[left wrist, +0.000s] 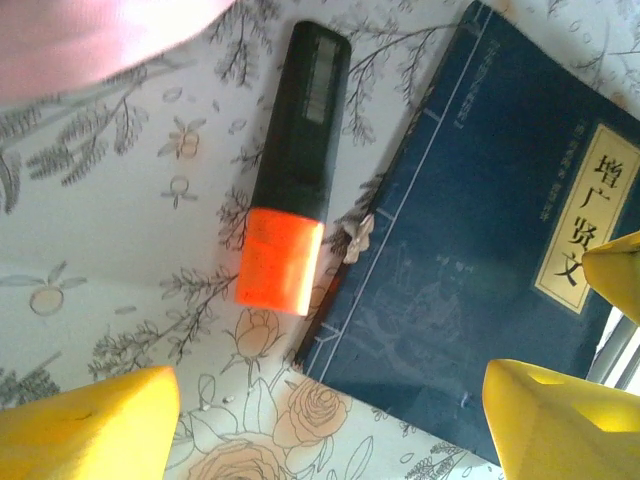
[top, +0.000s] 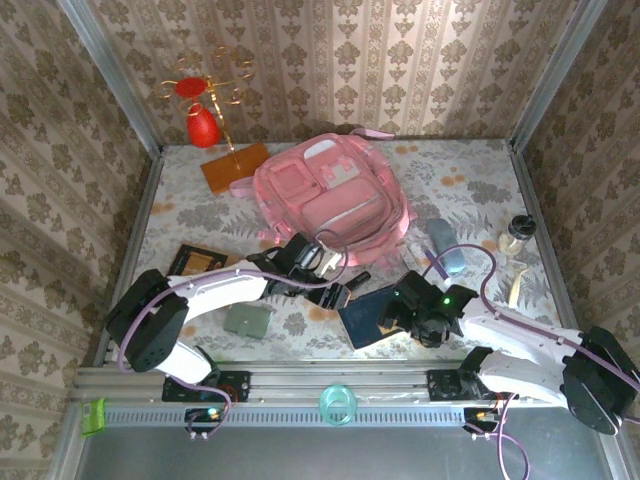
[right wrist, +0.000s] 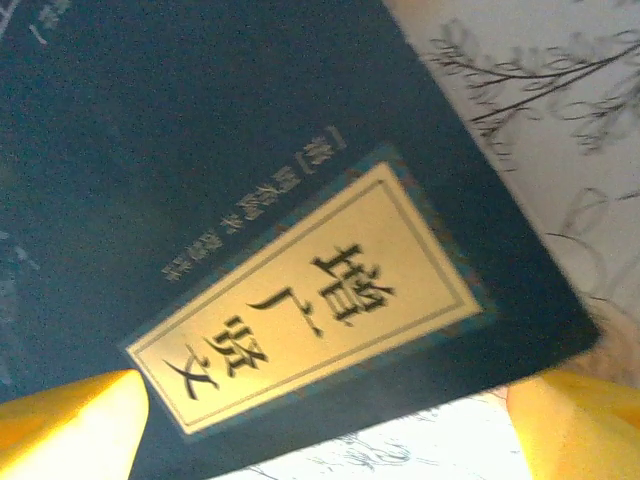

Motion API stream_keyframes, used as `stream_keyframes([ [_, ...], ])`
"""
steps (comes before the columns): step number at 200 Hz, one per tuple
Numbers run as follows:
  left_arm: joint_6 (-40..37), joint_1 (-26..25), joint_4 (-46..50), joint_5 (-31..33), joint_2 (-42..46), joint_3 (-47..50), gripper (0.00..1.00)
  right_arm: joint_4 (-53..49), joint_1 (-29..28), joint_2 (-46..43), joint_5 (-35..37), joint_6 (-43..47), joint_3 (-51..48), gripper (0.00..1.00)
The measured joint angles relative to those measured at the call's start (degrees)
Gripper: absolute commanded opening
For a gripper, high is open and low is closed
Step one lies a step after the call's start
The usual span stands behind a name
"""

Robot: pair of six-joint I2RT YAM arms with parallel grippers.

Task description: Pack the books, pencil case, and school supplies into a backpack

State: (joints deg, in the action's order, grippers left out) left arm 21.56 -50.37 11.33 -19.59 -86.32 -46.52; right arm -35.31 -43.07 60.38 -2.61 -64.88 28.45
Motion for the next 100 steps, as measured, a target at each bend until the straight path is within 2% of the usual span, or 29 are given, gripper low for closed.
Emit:
stream_keyframes([
  [63, 4.0, -2.2, -5.2, -2.0, -6.2, 1.5, 0.80, 10.4, 0.8, -0.2, 2.4, -3.1, -2.3, 0.80],
  [100, 5.0, -2.5, -6.2, -2.2, -6.4, 1.5, 0.78, 14.6, 7.5, 0.9, 2.5, 2.4, -1.9, 0.73],
])
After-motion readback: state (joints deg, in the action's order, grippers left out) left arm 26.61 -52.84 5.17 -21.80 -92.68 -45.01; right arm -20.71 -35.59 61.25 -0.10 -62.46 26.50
